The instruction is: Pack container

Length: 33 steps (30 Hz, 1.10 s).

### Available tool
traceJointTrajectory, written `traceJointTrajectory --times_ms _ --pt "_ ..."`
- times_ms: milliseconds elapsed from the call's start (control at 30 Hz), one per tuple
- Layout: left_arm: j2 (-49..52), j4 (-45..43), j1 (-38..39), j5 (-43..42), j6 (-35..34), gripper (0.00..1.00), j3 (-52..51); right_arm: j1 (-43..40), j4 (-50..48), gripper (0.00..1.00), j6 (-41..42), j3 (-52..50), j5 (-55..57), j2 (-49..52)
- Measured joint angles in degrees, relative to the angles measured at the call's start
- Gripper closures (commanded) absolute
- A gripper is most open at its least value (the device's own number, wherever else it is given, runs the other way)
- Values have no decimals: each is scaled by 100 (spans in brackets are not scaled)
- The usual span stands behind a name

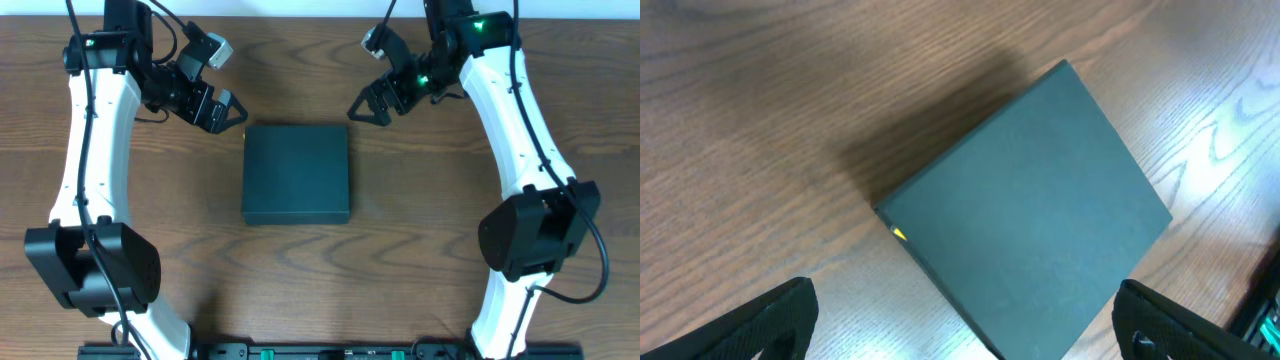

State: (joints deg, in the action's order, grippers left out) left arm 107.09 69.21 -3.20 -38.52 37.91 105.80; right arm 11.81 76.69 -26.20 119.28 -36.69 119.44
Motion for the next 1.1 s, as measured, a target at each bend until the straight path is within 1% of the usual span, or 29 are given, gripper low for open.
traceJointTrajectory --times_ms 133,300,400,500,567,633,733,800,867,967,1067,1100 --pt "-184 129 0 61 -9 5 0 0 483 1 2 0 435 -101" --pt "-898 420 0 116 -42 4 0 0 756 1 -37 0 417 -474" --pt "-1421 601 0 118 -39 5 0 0 955 1 -92 0 369 -903" --pt "-1967 610 0 98 -37 5 -2 0 1091 1 -157 -50 341 -1460" --pt "-2409 527 0 96 -31 5 -107 0 1036 1 -254 -262 299 -1937" --pt "-2924 343 0 79 -24 5 -422 0 914 1 -400 -813 210 -2636" --pt "-3974 -179 28 50 -46 5 -1438 0 857 1 -509 -1856 149 -3609" --pt "-4769 -498 98 28 -168 5 -2312 22 719 1 -544 -2892 68 -4360" --pt "-5556 -608 203 33 -348 5 -3147 74 413 1 -540 -4009 -33 -5047" --pt "-6463 -623 369 33 -568 5 -3989 105 9 1 -299 -5512 -109 -5995" --pt "-7202 -581 507 35 -859 5 -4513 105 -92 1 70 -6367 -109 -6808" --pt "-7313 -575 520 35 -929 4 -4572 107 -87 1 177 -6492 -114 -7010"
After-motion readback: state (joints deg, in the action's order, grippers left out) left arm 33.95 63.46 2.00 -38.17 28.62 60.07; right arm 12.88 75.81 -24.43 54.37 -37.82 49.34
